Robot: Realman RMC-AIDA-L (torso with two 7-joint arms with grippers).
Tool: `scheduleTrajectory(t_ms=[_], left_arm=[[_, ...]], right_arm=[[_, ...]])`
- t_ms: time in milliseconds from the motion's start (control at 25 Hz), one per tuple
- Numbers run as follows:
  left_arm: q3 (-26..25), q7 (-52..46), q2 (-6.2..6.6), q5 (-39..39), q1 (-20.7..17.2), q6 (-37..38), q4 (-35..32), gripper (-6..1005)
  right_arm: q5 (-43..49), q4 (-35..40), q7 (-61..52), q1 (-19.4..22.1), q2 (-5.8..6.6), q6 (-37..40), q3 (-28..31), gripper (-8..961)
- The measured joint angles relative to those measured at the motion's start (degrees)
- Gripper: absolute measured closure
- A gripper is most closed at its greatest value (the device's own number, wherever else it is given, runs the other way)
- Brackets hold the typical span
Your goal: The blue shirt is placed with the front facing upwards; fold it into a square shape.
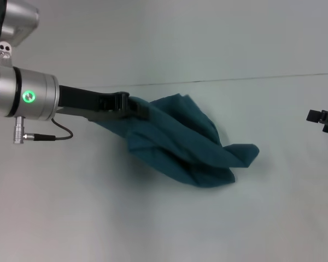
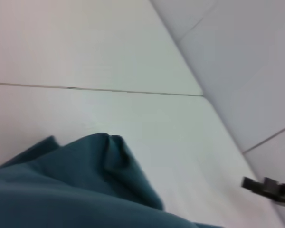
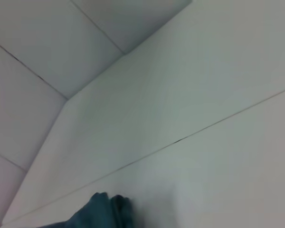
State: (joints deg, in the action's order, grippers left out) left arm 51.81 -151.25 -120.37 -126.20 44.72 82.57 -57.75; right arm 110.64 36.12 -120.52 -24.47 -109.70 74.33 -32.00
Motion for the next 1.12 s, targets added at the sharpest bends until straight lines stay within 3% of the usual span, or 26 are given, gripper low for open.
scheduleTrajectory(t_ms=[120,280,640,920,1120], left_arm=[[-0.3,1.2,0.53,3.2,0.4,1.8,-0.6,864],[-0.3,-0.7,1.26,0.5,0.4,1.9,0.4,856],[-1.1,-2.7,5.03,-4.1,-2.2,0.8,7.8,838],[-1.3,-4.2,5.06,-12.2,-1.6,0.5,8.8,824],[-1.4,-4.8,5.01,-13.7,-1.9,1.9,8.9,814]], right_arm=[[0.0,-0.3,0.0,-0.3,0.15,0.0,-0.2,26],[0.0,-0.4,0.0,-0.4,0.20,-0.1,0.0,26],[0.1,-0.4,-0.2,-0.4,0.15,-0.1,0.0,26],[0.0,-0.4,-0.3,-0.7,0.03,0.2,0.0,26],[0.0,-0.4,-0.3,-0.7,0.02,0.4,-0.1,26]])
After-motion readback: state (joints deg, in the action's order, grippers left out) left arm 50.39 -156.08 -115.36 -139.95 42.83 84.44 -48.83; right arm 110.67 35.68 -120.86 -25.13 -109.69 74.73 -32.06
